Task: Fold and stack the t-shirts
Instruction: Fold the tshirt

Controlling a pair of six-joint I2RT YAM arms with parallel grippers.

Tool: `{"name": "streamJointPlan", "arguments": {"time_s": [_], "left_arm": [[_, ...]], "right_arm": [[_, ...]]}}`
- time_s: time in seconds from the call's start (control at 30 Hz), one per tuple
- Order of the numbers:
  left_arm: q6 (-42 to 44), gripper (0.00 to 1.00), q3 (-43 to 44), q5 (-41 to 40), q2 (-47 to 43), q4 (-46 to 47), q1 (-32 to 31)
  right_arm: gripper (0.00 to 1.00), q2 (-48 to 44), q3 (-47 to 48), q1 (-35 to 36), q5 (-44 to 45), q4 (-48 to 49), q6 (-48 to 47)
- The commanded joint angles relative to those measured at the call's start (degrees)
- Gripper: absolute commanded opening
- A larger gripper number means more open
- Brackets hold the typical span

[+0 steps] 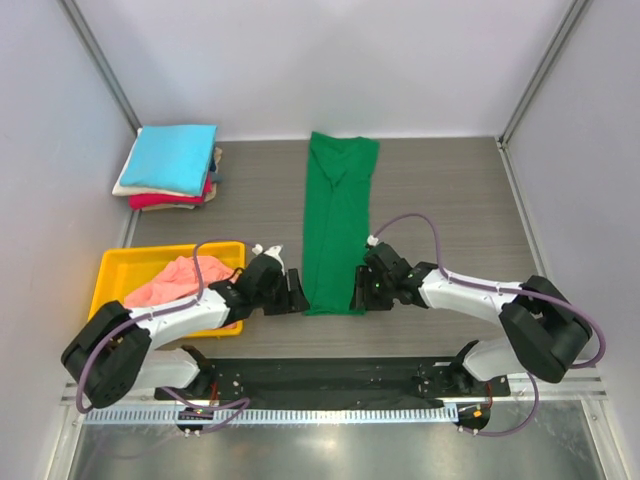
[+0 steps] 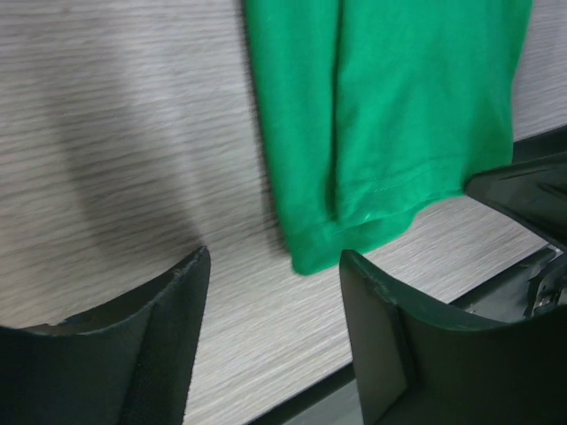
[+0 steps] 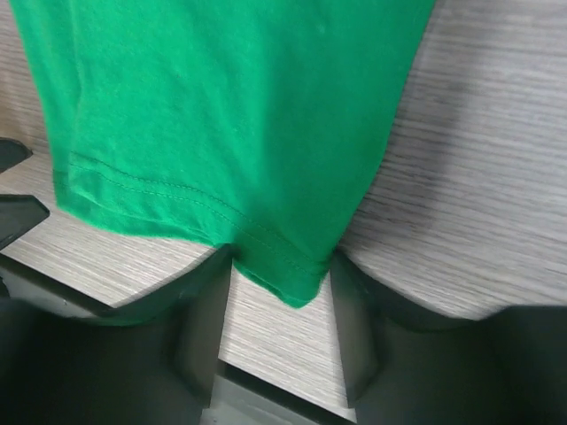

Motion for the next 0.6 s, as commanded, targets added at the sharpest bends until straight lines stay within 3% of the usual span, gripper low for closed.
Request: {"name": "streamJointPlan", "arguments": {"time_s": [0.0, 0.2, 0.33, 0.47, 0.57], "left_arm": [[-1.2, 0.61, -1.4, -2.5, 2.9, 3.6, -1.1], [-2.2, 0.42, -3.1, -2.8, 8.1, 10.0, -1.5], [-2.2, 0.25, -2.6, -3.3, 12.8, 12.9, -1.6], [-2.7, 0.00, -1.7, -3.5, 14.3, 12.8, -1.6], [-3.9, 0.00, -2.1, -5.9, 11.0, 9.4, -1.6]], "right_arm": [[0.45, 0.0, -1.0, 0.8, -0.2, 2.4, 2.0], [0.21, -0.3, -3.0, 0.8, 1.7, 2.6, 2.4], [0.15, -0.9, -4.1, 0.9, 2.0, 2.6, 2.8], [0.13, -2.5, -5.0, 0.9, 3.4, 0.7, 3.2], [0.12, -5.8, -6.1, 0.7, 4.4, -2.3, 4.0]]}}
